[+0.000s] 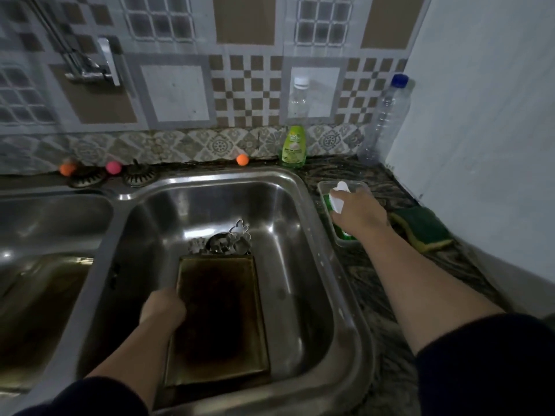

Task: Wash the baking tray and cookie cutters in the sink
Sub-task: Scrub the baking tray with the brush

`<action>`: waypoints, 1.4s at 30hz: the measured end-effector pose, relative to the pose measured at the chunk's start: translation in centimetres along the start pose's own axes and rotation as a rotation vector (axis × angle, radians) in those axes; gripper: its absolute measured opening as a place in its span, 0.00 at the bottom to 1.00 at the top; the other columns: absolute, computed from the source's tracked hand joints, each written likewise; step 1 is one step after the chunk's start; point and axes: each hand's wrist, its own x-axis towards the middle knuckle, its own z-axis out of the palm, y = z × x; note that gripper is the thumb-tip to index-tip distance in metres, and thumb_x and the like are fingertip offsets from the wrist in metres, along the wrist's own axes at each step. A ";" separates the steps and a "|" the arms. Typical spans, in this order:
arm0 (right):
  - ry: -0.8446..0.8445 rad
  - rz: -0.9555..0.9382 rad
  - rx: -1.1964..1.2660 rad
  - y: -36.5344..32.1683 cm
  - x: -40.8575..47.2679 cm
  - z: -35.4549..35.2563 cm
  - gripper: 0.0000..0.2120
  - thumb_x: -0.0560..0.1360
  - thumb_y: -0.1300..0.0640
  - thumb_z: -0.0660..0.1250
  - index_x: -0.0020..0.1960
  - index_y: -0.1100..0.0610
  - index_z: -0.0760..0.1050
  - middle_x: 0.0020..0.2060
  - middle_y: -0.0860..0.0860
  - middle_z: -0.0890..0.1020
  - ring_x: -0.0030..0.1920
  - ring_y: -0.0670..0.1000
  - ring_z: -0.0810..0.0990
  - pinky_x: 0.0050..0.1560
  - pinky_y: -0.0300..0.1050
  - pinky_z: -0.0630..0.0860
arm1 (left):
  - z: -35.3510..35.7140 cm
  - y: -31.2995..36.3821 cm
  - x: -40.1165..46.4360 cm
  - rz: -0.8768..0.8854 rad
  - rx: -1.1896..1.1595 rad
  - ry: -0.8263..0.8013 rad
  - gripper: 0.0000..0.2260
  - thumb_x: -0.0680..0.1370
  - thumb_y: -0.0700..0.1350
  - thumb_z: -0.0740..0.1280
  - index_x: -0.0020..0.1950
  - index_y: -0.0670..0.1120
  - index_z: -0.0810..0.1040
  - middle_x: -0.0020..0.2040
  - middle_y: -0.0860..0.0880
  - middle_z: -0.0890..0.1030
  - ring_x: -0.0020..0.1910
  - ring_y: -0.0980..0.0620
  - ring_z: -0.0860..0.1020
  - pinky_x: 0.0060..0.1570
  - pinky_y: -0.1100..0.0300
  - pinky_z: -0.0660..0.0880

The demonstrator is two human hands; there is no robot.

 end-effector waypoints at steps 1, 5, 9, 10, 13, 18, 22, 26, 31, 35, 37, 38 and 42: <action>0.001 0.005 0.001 -0.1 -0.1 0.0 0.25 0.78 0.45 0.62 0.74 0.42 0.62 0.68 0.59 0.65 0.62 0.63 0.72 0.52 0.53 0.74 | 0.0 0.2 -0.2 -0.005 -0.013 0.011 0.13 0.77 0.37 0.60 0.60 0.35 0.75 0.58 0.38 0.79 0.57 0.41 0.78 0.52 0.54 0.76; 0.021 0.010 0.014 -0.4 -0.2 -0.2 0.25 0.77 0.46 0.63 0.73 0.43 0.63 0.68 0.59 0.65 0.63 0.62 0.72 0.56 0.54 0.73 | -0.1 0.8 -1.0 -0.004 -0.117 0.064 0.20 0.80 0.39 0.56 0.72 0.37 0.62 0.64 0.35 0.74 0.62 0.37 0.74 0.59 0.49 0.71; 0.006 0.010 0.011 -0.2 -0.4 -0.4 0.25 0.77 0.44 0.63 0.73 0.42 0.62 0.70 0.58 0.64 0.64 0.62 0.71 0.58 0.54 0.72 | -0.2 0.9 -1.7 0.041 -0.202 0.063 0.21 0.81 0.40 0.53 0.74 0.39 0.56 0.64 0.34 0.73 0.62 0.35 0.74 0.58 0.47 0.70; 0.001 0.023 0.023 -0.1 -0.4 -0.5 0.25 0.77 0.44 0.63 0.73 0.42 0.63 0.70 0.58 0.65 0.64 0.62 0.71 0.58 0.54 0.72 | -0.2 0.8 -1.7 0.095 -0.238 0.068 0.22 0.81 0.39 0.53 0.75 0.40 0.55 0.64 0.34 0.74 0.61 0.35 0.75 0.57 0.48 0.70; 0.051 0.086 0.083 -0.4 -0.5 -1.4 0.27 0.76 0.43 0.64 0.74 0.43 0.63 0.66 0.59 0.68 0.61 0.63 0.73 0.55 0.52 0.72 | -0.6 -0.2 -2.1 0.360 -0.348 0.087 0.26 0.82 0.43 0.54 0.79 0.52 0.48 0.67 0.40 0.74 0.61 0.40 0.76 0.60 0.54 0.69; 0.226 0.016 0.220 -3.6 -1.9 -3.7 0.27 0.76 0.42 0.64 0.73 0.42 0.64 0.64 0.59 0.69 0.59 0.63 0.74 0.54 0.52 0.72 | -2.5 -0.1 -3.4 0.489 -0.550 0.137 0.24 0.82 0.46 0.56 0.77 0.59 0.55 0.66 0.47 0.75 0.62 0.47 0.75 0.56 0.62 0.67; 0.303 -0.154 0.301 -8.4 -4.4 -4.4 0.27 0.75 0.43 0.66 0.72 0.42 0.64 0.62 0.56 0.70 0.55 0.58 0.76 0.50 0.48 0.73 | -4.0 -0.4 -3.8 0.512 -0.648 0.087 0.27 0.80 0.45 0.62 0.77 0.58 0.57 0.67 0.48 0.75 0.65 0.51 0.73 0.60 0.61 0.66; 0.213 -0.305 0.340 -13.3 -7.2 -1.5 0.27 0.74 0.44 0.66 0.71 0.41 0.66 0.60 0.55 0.73 0.58 0.58 0.75 0.52 0.48 0.73 | -5.7 -0.4 -4.0 0.559 -0.738 0.147 0.26 0.81 0.43 0.62 0.76 0.56 0.59 0.69 0.50 0.72 0.64 0.58 0.68 0.62 0.65 0.63; 0.115 -0.357 0.347 -18.9 -9.7 1.8 0.25 0.76 0.42 0.62 0.71 0.39 0.63 0.61 0.55 0.70 0.56 0.60 0.76 0.48 0.47 0.71 | -8.2 1.4 -5.1 0.649 -0.846 0.379 0.21 0.82 0.46 0.58 0.76 0.53 0.61 0.62 0.60 0.71 0.60 0.65 0.68 0.51 0.81 0.62; 0.226 -0.384 0.368 -21.8 -9.3 0.9 0.25 0.77 0.43 0.60 0.73 0.42 0.61 0.59 0.55 0.69 0.53 0.59 0.76 0.44 0.46 0.71 | -10.0 2.0 -5.8 0.706 -0.982 0.466 0.21 0.83 0.42 0.57 0.76 0.51 0.61 0.64 0.61 0.69 0.57 0.79 0.66 0.52 0.84 0.62; 0.188 -0.440 0.361 -22.4 -10.6 0.7 0.25 0.78 0.42 0.60 0.73 0.40 0.60 0.58 0.54 0.69 0.53 0.59 0.76 0.44 0.45 0.70 | -11.6 1.2 -4.9 0.665 -1.051 0.553 0.22 0.82 0.41 0.58 0.76 0.51 0.62 0.64 0.61 0.70 0.58 0.76 0.66 0.53 0.84 0.62; 0.178 -0.470 0.360 -22.5 -12.0 1.1 0.25 0.77 0.42 0.60 0.73 0.38 0.60 0.58 0.53 0.68 0.53 0.58 0.76 0.45 0.45 0.70 | -12.5 0.7 -4.3 0.645 -1.078 0.590 0.22 0.82 0.41 0.58 0.76 0.51 0.62 0.64 0.61 0.71 0.59 0.73 0.68 0.54 0.83 0.63; 0.278 -0.554 0.424 -22.4 -15.7 2.2 0.26 0.77 0.42 0.61 0.73 0.36 0.59 0.59 0.50 0.68 0.53 0.53 0.76 0.48 0.45 0.75 | -14.0 -0.5 -3.9 0.717 -1.110 0.639 0.23 0.81 0.38 0.60 0.76 0.49 0.63 0.63 0.65 0.71 0.61 0.69 0.72 0.55 0.81 0.64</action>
